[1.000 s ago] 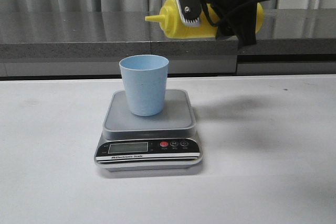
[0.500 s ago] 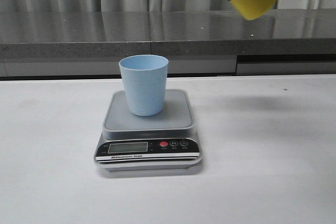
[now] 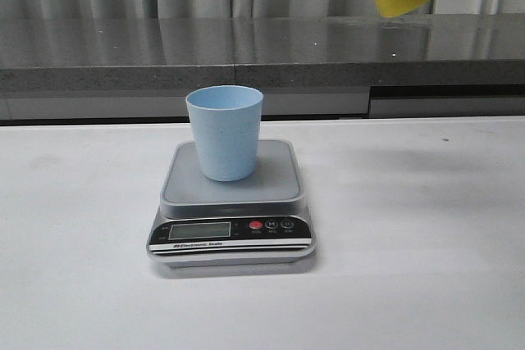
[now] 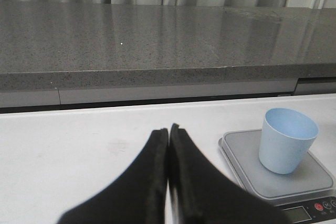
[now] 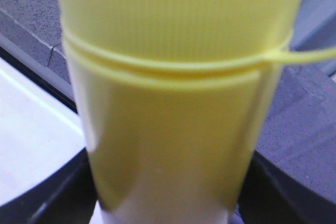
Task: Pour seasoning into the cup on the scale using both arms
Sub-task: 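Raise and turn the bottle upright with the right gripper, then lower the yellow bottle onto the table beside the scale with the right gripper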
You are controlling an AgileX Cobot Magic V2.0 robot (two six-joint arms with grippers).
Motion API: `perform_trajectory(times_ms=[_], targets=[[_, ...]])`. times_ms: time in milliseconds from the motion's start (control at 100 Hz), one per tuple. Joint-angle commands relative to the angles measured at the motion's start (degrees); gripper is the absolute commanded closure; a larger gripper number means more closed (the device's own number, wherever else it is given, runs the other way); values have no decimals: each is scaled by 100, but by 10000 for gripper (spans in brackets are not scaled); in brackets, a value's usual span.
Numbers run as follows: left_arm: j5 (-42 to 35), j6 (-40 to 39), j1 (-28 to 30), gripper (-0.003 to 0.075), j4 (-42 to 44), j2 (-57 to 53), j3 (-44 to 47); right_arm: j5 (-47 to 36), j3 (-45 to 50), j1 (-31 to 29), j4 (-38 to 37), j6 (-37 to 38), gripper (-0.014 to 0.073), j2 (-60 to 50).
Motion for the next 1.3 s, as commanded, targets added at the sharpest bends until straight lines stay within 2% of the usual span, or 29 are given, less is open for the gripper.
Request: perform_trajectory(times_ms=[0,150,340,620,770,900,1020,1290], targets=[[-437,-25,6,740,-24,37,-159,-356,-149,-31,37,22,306,-293],[-437,-25,6,740,-24,37,-159,-637,-142,-31,592,22,306,-293],[-437,-25,6,740,-24,37,-159,-1313,337,-108,1461,-138,306,-300],[-437,-25,6,740,-24,37,-159,-3243,1645,-424,3774,-1852,306,-300],[-437,-25,6,740,-24,37,-159,-4042,2320,-446,4515,-2475,306,-300],[-437,-25,6,740,-24,37,-159,-4720,2806,-446,5079,-2683,306,-272],[-437,-25,6,740,-24,37,-159,-5305,3163,-446,5278,-2718,306,-119],[-437,-25,6,740,-24,37,-159,-5817,3338,-446,4823,-2718,306,343]])
